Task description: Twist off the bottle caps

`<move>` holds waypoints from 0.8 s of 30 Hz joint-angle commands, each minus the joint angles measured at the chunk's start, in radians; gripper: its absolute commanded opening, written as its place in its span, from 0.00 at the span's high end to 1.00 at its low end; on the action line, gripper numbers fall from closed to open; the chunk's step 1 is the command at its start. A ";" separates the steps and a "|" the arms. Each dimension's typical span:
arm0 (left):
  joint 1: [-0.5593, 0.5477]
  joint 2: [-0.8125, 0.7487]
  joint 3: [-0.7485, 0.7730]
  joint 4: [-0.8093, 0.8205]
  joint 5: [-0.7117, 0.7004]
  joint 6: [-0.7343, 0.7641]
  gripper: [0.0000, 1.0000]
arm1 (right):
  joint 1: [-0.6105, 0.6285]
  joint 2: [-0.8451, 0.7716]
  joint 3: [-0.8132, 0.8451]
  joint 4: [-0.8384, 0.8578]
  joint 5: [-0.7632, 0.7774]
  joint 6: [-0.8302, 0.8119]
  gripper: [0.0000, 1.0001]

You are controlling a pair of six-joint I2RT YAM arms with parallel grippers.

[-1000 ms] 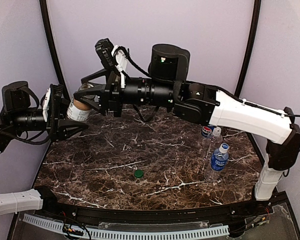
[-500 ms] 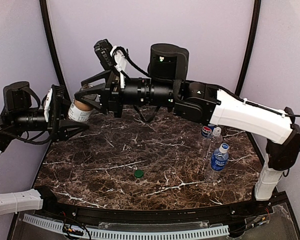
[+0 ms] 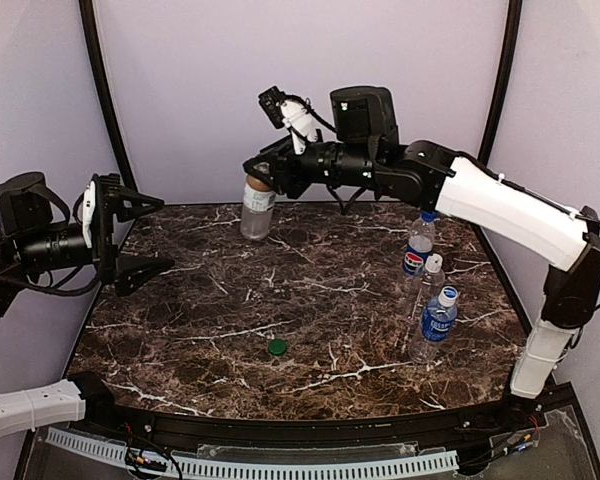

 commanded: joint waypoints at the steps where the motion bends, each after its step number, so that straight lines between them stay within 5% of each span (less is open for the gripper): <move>1: 0.000 -0.023 -0.033 0.036 -0.049 0.010 0.01 | -0.164 -0.005 -0.028 -0.057 0.025 0.010 1.00; 12: 0.004 -0.048 -0.093 0.045 -0.071 0.006 0.01 | -0.375 0.273 0.012 0.054 -0.049 0.086 1.00; 24: 0.006 -0.072 -0.123 0.053 -0.075 0.025 0.01 | -0.385 0.380 -0.095 0.208 -0.020 0.058 1.00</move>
